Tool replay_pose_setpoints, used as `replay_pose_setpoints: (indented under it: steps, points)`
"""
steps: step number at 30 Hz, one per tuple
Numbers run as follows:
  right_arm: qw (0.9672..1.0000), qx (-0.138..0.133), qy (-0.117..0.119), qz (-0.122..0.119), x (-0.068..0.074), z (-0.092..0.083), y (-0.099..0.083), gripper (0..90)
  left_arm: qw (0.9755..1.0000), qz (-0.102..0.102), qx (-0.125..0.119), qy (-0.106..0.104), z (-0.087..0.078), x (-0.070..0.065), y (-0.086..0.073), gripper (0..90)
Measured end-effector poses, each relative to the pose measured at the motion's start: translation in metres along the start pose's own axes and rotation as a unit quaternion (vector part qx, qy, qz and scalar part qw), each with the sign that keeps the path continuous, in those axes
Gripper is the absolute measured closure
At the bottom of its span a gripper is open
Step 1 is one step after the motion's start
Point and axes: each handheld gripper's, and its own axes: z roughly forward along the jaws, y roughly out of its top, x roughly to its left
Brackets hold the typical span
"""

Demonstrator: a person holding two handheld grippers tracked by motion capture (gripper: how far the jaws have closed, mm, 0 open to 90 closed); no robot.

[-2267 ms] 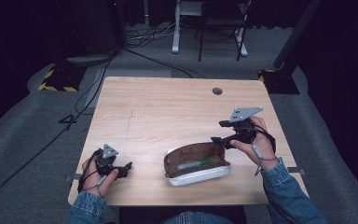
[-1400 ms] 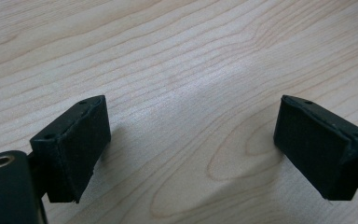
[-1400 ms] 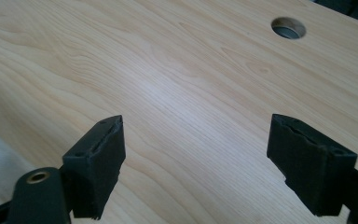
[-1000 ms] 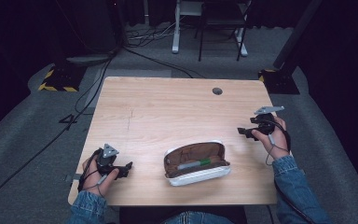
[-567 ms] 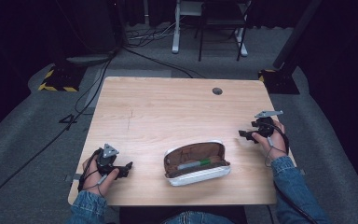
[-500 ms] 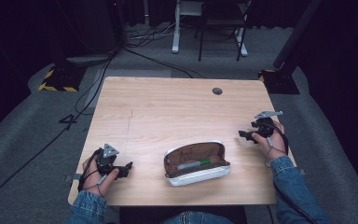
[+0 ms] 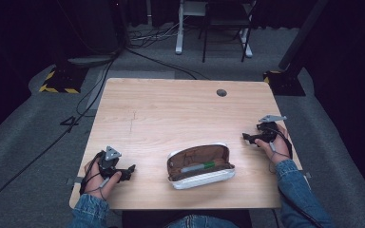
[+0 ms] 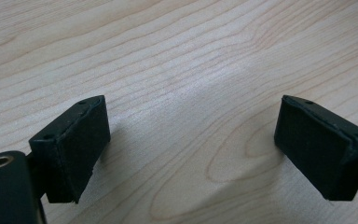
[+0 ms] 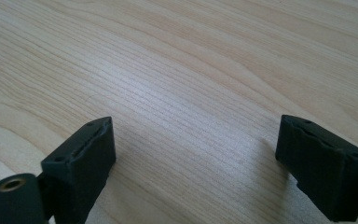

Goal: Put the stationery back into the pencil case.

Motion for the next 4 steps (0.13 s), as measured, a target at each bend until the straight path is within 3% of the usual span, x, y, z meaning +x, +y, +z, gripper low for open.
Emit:
replay_pose_setpoints:
  steps: [4]
  points:
    - [1.0000,0.001,-0.001,0.001,-0.0001,0.0001,0.0001,11.2,1.0000,0.000,0.000,-0.001,0.0003,-0.0001,0.0003,10.5]
